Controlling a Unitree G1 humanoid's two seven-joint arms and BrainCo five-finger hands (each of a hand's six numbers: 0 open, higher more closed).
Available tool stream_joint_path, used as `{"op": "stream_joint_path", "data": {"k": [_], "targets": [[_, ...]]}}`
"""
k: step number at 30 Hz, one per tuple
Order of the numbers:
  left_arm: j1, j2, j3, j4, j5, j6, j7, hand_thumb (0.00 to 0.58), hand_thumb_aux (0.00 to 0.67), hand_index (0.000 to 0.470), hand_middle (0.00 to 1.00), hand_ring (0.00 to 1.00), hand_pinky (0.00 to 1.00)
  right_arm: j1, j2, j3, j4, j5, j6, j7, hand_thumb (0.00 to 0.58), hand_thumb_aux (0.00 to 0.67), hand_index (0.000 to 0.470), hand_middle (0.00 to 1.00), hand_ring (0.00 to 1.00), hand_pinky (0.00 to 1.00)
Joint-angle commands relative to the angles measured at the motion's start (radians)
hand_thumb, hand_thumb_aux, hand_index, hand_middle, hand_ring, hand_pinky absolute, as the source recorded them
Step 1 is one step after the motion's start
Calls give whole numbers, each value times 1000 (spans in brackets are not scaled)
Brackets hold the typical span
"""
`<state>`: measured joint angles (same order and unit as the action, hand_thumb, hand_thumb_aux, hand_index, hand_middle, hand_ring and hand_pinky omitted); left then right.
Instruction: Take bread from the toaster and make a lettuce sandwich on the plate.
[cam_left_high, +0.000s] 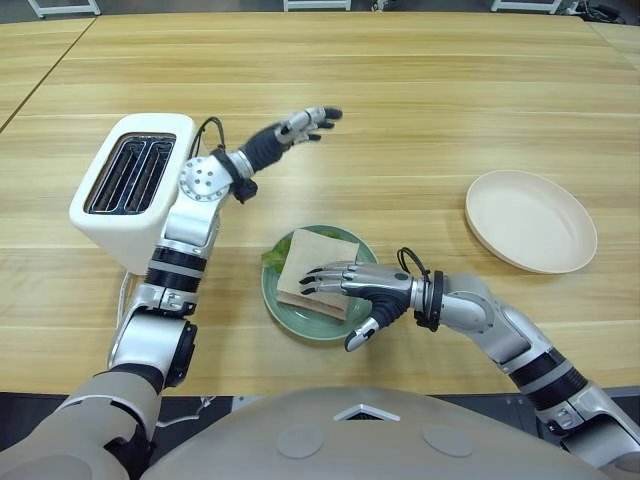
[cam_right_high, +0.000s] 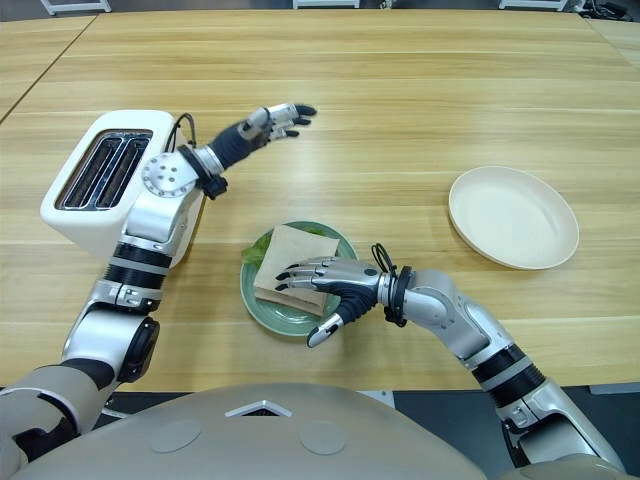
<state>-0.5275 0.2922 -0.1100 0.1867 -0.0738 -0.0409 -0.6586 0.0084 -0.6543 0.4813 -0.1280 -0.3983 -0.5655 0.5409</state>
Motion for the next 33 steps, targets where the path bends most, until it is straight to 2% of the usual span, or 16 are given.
{"op": "stream_joint_path", "data": {"k": [1,2,3,4,5,6,7,13,17,22,26,30,33], "targets": [[74,72,-15,-143,-11,53,-61,445,347,243,0,0,0,14,20,-4,84,-116,26,-63,0,0,0,0,0,0],[102,96,-22,-181,-5,69,-77,558,539,378,0,0,0,-7,43,-47,65,-105,16,-120,0,0,0,0,0,0],[130,123,-24,-219,4,81,-86,580,670,470,671,671,671,-19,58,-79,44,-93,3,-160,0,0,0,0,0,0],[157,149,-22,-250,13,89,-92,580,670,470,1000,1000,1000,-24,69,-108,19,-64,-8,-184,172,108,76,0,0,0],[182,172,-17,-278,13,103,-99,580,670,470,1000,1000,1000,-23,77,-129,-7,-34,-22,-199,456,360,253,263,263,263],[206,194,-11,-299,11,110,-108,580,670,470,1000,1000,1000,-17,87,-145,-37,14,-32,-203,516,447,313,914,914,914],[227,212,-5,-317,-1,117,-122,580,670,470,1000,1000,1000,-7,96,-157,-71,73,-41,-202,580,670,470,1000,1000,1000],[360,303,28,-455,-162,146,-276,580,670,470,1000,1000,1000,5,104,-216,-138,411,1,-134,580,670,470,1000,1000,1000],[502,457,-116,-463,-110,50,-507,580,670,470,1000,1000,1000,115,-103,-81,-80,333,46,150,580,670,470,1000,1000,1000],[542,516,-225,-415,-4,-7,-578,580,670,470,1000,1000,1000,142,-140,-23,-49,238,103,250,580,670,470,1000,1000,1000],[550,492,-321,-362,152,-52,-522,580,670,470,1000,1000,1000,148,-120,-6,-43,156,109,244,580,670,470,1000,1000,1000],[523,399,-425,-247,411,-77,-322,580,670,470,1000,1000,1000,110,-43,-3,34,92,102,169,580,670,470,1000,1000,1000],[472,326,-454,-134,521,-63,-178,580,670,470,1000,1000,1000,38,22,-22,163,26,83,65,580,670,470,1000,1000,1000]]}}
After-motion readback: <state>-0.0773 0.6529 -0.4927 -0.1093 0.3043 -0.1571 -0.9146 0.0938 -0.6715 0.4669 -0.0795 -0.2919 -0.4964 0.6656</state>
